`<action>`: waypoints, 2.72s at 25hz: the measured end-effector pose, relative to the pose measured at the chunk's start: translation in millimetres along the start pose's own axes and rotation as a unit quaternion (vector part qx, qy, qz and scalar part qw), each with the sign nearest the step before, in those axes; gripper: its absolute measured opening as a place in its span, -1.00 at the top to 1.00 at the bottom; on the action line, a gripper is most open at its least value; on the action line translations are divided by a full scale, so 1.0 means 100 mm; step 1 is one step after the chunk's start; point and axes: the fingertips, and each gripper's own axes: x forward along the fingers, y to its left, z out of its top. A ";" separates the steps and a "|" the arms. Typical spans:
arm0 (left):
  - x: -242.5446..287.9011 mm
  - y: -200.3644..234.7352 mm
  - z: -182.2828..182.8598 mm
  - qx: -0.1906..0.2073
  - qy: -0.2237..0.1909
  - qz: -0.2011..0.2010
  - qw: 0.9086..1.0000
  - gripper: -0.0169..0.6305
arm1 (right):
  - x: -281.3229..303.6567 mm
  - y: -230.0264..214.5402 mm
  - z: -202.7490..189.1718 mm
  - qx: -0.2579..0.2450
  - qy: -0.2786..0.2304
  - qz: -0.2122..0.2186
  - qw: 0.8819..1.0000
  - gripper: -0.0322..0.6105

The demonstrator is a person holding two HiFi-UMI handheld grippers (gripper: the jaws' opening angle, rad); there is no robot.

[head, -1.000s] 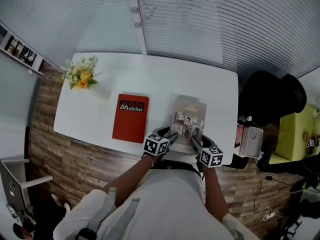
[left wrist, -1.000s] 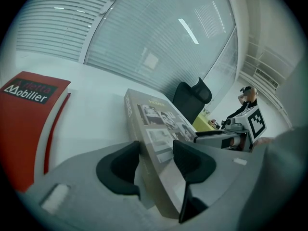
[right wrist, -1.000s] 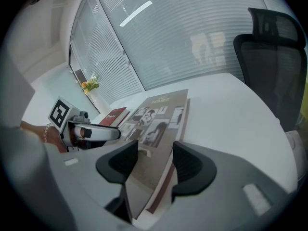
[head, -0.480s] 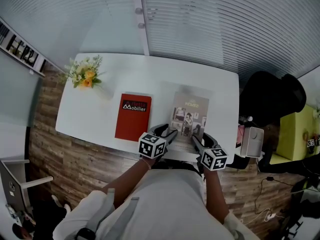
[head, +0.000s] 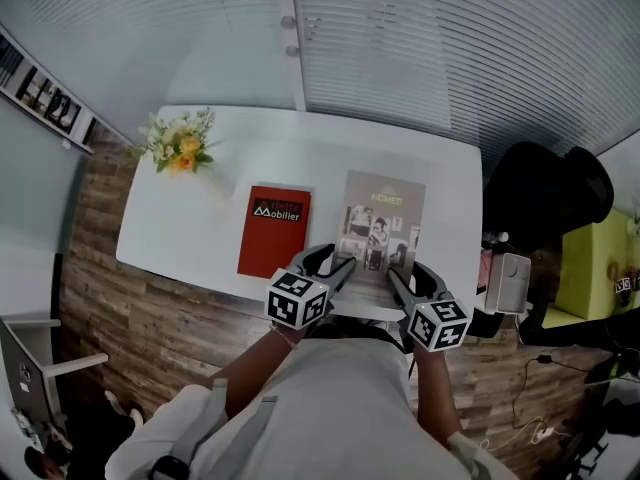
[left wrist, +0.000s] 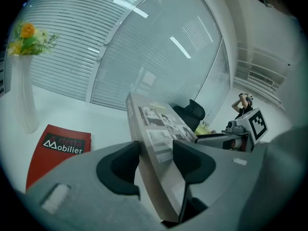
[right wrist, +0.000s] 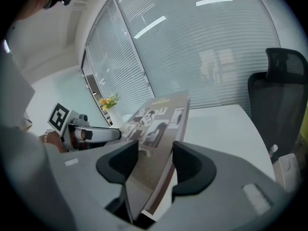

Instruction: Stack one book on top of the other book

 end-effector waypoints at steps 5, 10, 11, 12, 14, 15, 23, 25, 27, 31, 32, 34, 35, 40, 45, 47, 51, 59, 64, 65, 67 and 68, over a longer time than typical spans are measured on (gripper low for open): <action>-0.12 -0.04 0.12 0.012 -0.013 0.004 1.000 0.27 | -0.06 0.10 0.09 -0.001 -0.013 0.003 1.000 0.22; -0.17 -0.10 0.14 0.009 -0.021 0.003 1.000 0.27 | -0.14 0.14 0.13 -0.008 -0.014 0.001 1.000 0.22; -0.17 -0.12 0.14 0.008 -0.022 0.004 1.000 0.27 | -0.16 0.14 0.14 -0.011 -0.014 0.001 1.000 0.22; -0.17 -0.14 0.14 0.009 -0.023 0.004 1.000 0.27 | -0.18 0.13 0.14 -0.012 -0.014 0.001 1.000 0.22; -0.17 -0.19 0.14 0.010 -0.023 0.005 1.000 0.27 | -0.22 0.12 0.14 -0.012 -0.015 0.001 1.000 0.22; -0.17 -0.21 0.14 0.011 -0.024 0.006 1.000 0.27 | -0.24 0.11 0.14 -0.011 -0.016 0.002 1.000 0.22; -0.13 -0.38 0.14 0.012 -0.022 0.016 1.000 0.27 | -0.38 0.01 0.15 -0.009 -0.019 0.015 1.000 0.23; -0.10 -0.44 0.14 0.011 -0.024 0.019 0.999 0.27 | -0.43 -0.03 0.16 -0.011 -0.017 0.017 1.000 0.23; -0.08 -0.50 0.14 0.010 -0.025 0.023 0.999 0.27 | -0.47 -0.08 0.17 -0.014 -0.017 0.019 1.000 0.23; 0.00 -0.61 0.16 0.010 -0.027 0.028 0.999 0.27 | -0.55 -0.19 0.19 -0.014 -0.017 0.023 0.999 0.23; 0.02 -0.63 0.17 0.010 -0.028 0.029 0.999 0.27 | -0.56 -0.21 0.20 -0.014 -0.017 0.024 0.999 0.23; 0.05 -0.68 0.18 0.012 -0.029 0.032 0.999 0.27 | -0.59 -0.26 0.21 -0.013 -0.018 0.026 0.999 0.23; 0.07 -0.70 0.18 0.013 -0.029 0.033 0.999 0.27 | -0.61 -0.28 0.21 -0.012 -0.018 0.028 0.999 0.23; 0.11 -0.76 0.18 0.013 -0.031 0.042 0.999 0.27 | -0.64 -0.36 0.21 -0.013 -0.017 0.035 0.999 0.23; 0.14 -0.76 0.18 0.012 -0.031 0.047 0.998 0.27 | -0.63 -0.39 0.22 -0.011 -0.016 0.038 0.999 0.23; 0.14 -0.75 0.19 0.012 -0.032 0.049 0.998 0.27 | -0.61 -0.38 0.22 -0.011 -0.016 0.041 0.999 0.23; 0.09 -0.66 0.20 0.009 -0.033 0.055 0.998 0.27 | -0.52 -0.32 0.24 -0.016 -0.011 0.046 0.999 0.23; -0.18 -0.18 0.35 0.010 -0.037 0.062 0.997 0.27 | -0.12 0.06 0.35 -0.017 -0.012 0.051 0.998 0.23; -0.47 0.21 0.46 0.012 -0.040 0.067 0.997 0.27 | 0.19 0.45 0.44 -0.019 -0.012 0.056 0.998 0.23; -0.53 0.30 0.47 0.011 -0.039 0.068 0.997 0.27 | 0.25 0.53 0.44 -0.018 -0.011 0.057 0.998 0.23; -0.65 0.47 0.47 0.008 -0.039 0.069 0.997 0.27 | 0.39 0.69 0.43 -0.019 -0.009 0.059 0.998 0.23; -0.72 0.55 0.47 0.007 -0.038 0.069 0.997 0.27 | 0.45 0.77 0.43 -0.019 -0.008 0.059 0.998 0.23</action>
